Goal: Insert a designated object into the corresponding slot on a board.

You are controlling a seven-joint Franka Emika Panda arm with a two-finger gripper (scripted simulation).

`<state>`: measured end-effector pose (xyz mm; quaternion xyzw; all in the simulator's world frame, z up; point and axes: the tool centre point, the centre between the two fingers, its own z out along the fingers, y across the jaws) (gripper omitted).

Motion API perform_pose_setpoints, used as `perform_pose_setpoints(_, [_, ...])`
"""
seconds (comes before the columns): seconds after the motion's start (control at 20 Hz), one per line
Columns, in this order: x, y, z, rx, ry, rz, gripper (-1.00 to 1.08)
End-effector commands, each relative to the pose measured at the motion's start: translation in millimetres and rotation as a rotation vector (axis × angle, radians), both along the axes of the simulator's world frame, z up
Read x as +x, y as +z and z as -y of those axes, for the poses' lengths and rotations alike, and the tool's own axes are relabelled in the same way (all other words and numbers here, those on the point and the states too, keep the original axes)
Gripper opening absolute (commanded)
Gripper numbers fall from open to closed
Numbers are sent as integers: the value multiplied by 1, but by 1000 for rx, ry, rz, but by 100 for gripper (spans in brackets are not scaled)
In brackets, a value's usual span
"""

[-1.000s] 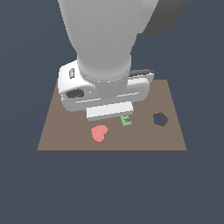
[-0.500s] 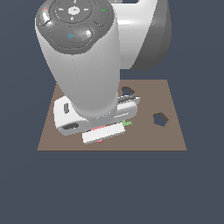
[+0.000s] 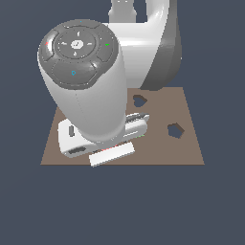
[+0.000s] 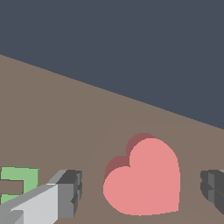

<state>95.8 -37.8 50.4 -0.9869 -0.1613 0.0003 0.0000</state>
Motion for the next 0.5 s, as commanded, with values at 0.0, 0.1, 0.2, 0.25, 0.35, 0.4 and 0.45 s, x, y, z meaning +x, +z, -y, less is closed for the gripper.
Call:
perform_pose_setpoints(0.0, [1, 0, 0, 0, 2, 1, 100])
perform_pose_setpoints(0.1, [0, -1, 0, 0, 1, 0, 100])
perform_pose_setpoints(0.2, [1, -4, 0, 0, 1, 0, 100])
perform_pose_setpoints(0.25, [1, -7, 0, 0, 2, 0, 100])
perform_pose_setpoints(0.35, [1, -14, 0, 0, 2, 0, 100])
perform_pose_setpoints(0.4, [1, -17, 0, 0, 2, 0, 100])
perform_pose_setpoints(0.45, [1, -19, 0, 0, 2, 0, 100])
